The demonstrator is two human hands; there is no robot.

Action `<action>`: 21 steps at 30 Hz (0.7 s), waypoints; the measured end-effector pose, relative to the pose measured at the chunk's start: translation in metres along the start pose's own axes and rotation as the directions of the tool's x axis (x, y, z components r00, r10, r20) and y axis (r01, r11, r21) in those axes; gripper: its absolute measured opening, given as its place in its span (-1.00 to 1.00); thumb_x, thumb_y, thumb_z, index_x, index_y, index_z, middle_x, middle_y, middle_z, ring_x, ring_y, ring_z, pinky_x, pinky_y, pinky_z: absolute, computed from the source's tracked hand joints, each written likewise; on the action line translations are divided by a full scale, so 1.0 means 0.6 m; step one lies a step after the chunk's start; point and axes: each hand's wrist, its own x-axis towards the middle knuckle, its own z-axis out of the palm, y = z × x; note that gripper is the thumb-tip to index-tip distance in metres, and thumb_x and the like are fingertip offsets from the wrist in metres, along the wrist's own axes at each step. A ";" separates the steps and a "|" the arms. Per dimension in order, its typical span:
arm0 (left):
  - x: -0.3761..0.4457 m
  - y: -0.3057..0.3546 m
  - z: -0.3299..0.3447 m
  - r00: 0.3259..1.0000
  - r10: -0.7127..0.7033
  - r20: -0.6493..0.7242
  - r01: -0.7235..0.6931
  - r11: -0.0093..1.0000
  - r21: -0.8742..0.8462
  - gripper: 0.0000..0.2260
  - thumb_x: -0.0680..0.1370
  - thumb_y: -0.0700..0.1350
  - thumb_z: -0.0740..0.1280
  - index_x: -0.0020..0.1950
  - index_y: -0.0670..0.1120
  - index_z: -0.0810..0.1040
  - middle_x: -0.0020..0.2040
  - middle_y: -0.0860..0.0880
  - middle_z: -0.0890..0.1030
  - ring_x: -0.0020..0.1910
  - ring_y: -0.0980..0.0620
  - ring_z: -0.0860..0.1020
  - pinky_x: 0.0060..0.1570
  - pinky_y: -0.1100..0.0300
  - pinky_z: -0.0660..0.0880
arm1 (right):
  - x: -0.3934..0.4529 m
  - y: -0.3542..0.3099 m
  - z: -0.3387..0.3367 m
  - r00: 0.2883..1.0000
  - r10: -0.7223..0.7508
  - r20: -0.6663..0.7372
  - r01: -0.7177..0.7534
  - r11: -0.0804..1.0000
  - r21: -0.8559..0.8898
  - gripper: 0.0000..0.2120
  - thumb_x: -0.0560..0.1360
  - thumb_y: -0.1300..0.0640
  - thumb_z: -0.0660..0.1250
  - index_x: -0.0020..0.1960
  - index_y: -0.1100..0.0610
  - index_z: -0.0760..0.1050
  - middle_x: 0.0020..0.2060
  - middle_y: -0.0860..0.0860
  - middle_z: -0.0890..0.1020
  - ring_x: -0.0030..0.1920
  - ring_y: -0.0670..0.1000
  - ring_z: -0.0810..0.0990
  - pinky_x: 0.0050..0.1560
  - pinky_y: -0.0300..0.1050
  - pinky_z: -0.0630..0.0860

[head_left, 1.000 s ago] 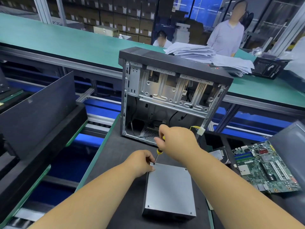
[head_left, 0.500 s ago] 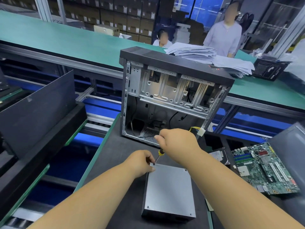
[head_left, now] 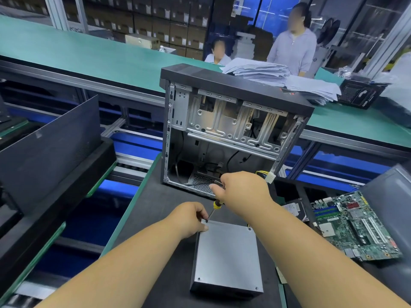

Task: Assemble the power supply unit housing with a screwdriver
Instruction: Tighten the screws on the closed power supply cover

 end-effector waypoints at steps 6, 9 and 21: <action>0.002 0.001 -0.001 1.000 -0.003 0.010 0.003 1.000 0.001 -0.78 0.38 -0.15 0.54 -0.22 0.08 0.52 -0.26 0.07 0.54 -0.27 0.10 0.50 -0.17 0.25 0.49 | -0.003 -0.003 -0.011 0.996 -0.066 0.060 0.046 0.956 0.289 -0.87 0.54 0.02 0.14 -0.11 0.05 0.38 -0.23 -0.03 0.49 -0.22 0.05 0.48 -0.36 -0.09 0.31; 0.003 0.000 0.000 1.000 -0.004 0.012 0.004 1.000 0.007 -0.78 0.39 -0.13 0.54 -0.22 0.09 0.52 -0.26 0.07 0.55 -0.29 0.12 0.50 -0.22 0.29 0.48 | -0.004 -0.009 -0.012 0.990 -0.141 0.000 0.136 0.957 0.258 -0.87 0.59 -0.01 0.18 0.02 0.05 0.37 -0.27 -0.03 0.50 -0.24 0.05 0.49 -0.37 -0.10 0.33; 0.003 -0.001 0.003 1.000 -0.015 0.002 0.015 1.000 0.005 -0.78 0.38 -0.12 0.54 -0.22 0.09 0.52 -0.27 0.09 0.55 -0.31 0.15 0.49 -0.26 0.32 0.42 | -0.010 -0.015 -0.016 0.993 -0.115 0.021 0.107 0.966 0.234 -0.84 0.59 -0.01 0.23 -0.02 0.04 0.30 -0.26 -0.02 0.48 -0.23 0.07 0.48 -0.35 -0.05 0.41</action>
